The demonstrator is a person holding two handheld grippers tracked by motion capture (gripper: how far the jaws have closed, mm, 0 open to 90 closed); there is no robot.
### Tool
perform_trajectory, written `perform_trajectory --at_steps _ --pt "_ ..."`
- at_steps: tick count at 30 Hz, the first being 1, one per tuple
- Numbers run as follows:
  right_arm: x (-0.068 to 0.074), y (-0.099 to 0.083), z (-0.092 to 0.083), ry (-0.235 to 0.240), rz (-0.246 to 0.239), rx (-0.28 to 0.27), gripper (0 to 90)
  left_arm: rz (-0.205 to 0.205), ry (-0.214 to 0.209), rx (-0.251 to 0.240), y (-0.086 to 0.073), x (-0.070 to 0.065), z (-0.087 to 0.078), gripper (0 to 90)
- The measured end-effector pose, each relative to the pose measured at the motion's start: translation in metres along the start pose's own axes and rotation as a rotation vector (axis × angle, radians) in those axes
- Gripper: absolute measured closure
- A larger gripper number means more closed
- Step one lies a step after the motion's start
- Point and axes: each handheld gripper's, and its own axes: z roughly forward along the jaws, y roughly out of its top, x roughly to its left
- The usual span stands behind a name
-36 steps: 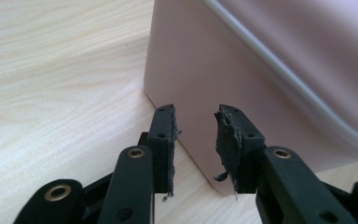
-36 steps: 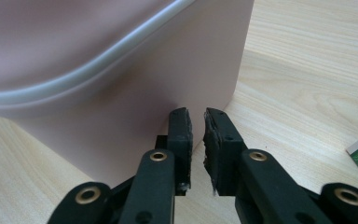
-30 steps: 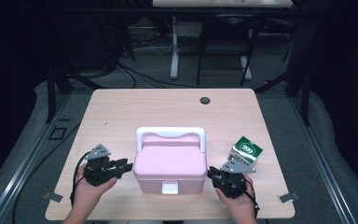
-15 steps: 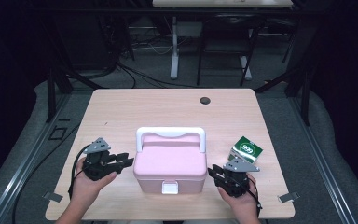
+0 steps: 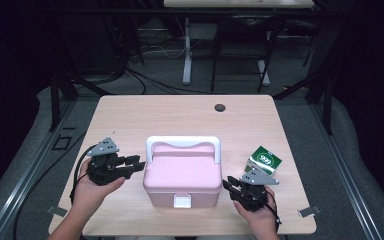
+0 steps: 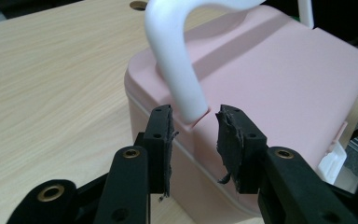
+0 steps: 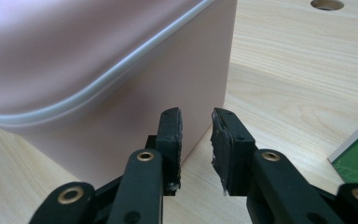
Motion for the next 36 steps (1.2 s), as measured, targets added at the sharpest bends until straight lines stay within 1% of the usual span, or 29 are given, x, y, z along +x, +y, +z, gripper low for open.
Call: perform_trajectory --at_steps 2,6,7,8,9,13,14,16,17,18,19,20,21,22,23,24,25,27,28,29,30,31,32,36 --pt "0.0 0.001 -0.002 -0.003 -0.006 -0.006 72.8 0.014 0.006 0.003 0.006 -0.003 0.001 64.1" --pt "-0.001 0.004 -0.005 -0.011 0.003 -0.015 72.4 0.013 0.015 0.004 0.011 -0.004 0.002 61.7" --pt "-0.003 0.006 -0.007 0.011 0.011 -0.03 72.4 0.014 0.019 0.004 0.013 -0.004 0.003 60.2" --pt "-0.003 0.006 -0.007 0.011 0.011 -0.03 72.4 0.014 0.019 0.004 0.013 -0.004 0.003 59.7" --pt "-0.004 0.008 -0.009 -0.002 0.013 -0.048 72.4 0.01 0.023 0.008 0.014 -0.003 0.005 59.4" --pt "-0.006 0.012 -0.012 0.003 0.015 -0.055 72.4 0.001 0.033 0.017 0.015 -0.001 0.009 58.1" --pt "-0.006 0.013 -0.012 0.0 0.015 -0.071 72.3 0.001 0.033 0.017 0.015 -0.001 0.009 58.1" --pt "-0.006 0.014 -0.013 0.002 0.019 -0.068 72.1 -0.003 0.034 0.018 0.016 0.0 0.011 57.8" --pt "-0.006 0.018 -0.016 0.005 0.021 -0.089 71.5 -0.003 0.034 0.019 0.016 0.0 0.012 57.5" --pt "-0.006 0.018 -0.016 0.005 0.021 -0.089 71.5 -0.005 0.035 0.023 0.016 0.0 0.013 57.5" --pt "-0.007 0.02 -0.019 0.002 0.021 -0.083 71.3 -0.008 0.036 0.027 0.016 0.001 0.014 57.5" --pt "-0.007 0.022 -0.021 0.0 0.021 -0.096 71.2 -0.008 0.036 0.029 0.016 0.001 0.015 57.5" --pt "-0.007 0.027 -0.026 0.0 0.018 -0.107 70.9 -0.01 0.036 0.032 0.017 0.001 0.017 57.5" --pt "-0.007 0.027 -0.026 0.0 0.018 -0.107 70.9 -0.01 0.036 0.032 0.017 0.001 0.017 57.5" --pt "-0.007 0.031 -0.031 0.008 0.02 -0.124 70.3 -0.014 0.034 0.033 0.017 0.002 0.019 57.5" --pt "-0.007 0.031 -0.031 0.008 0.02 -0.124 70.3 -0.014 0.034 0.033 0.017 0.002 0.019 57.5" --pt "-0.008 0.036 -0.034 0.032 0.03 -0.14 69.1 -0.02 0.034 0.031 0.018 0.002 0.02 57.5" --pt "-0.008 0.041 -0.035 0.053 0.034 -0.149 67.3 -0.025 0.035 0.033 0.018 0.003 0.021 57.5" --pt "-0.008 0.041 -0.035 0.053 0.034 -0.149 67.3 -0.025 0.035 0.033 0.018 0.003 0.021 57.5" --pt "-0.006 0.047 -0.036 0.066 0.031 -0.154 65.9 -0.03 0.035 0.033 0.019 0.003 0.022 57.4" --pt "-0.006 0.047 -0.036 0.066 0.031 -0.154 65.9 -0.03 0.035 0.033 0.019 0.003 0.022 57.3" --pt "-0.003 0.052 -0.035 0.08 0.027 -0.176 65.0 -0.029 0.031 0.035 0.02 0.003 0.022 57.3" --pt "-0.002 0.054 -0.035 0.089 0.026 -0.18 64.5 -0.035 0.024 0.033 0.021 0.004 0.023 57.2" --pt "0.001 0.059 -0.03 0.096 0.011 -0.178 63.8 -0.034 0.023 0.032 0.021 0.005 0.025 57.8"
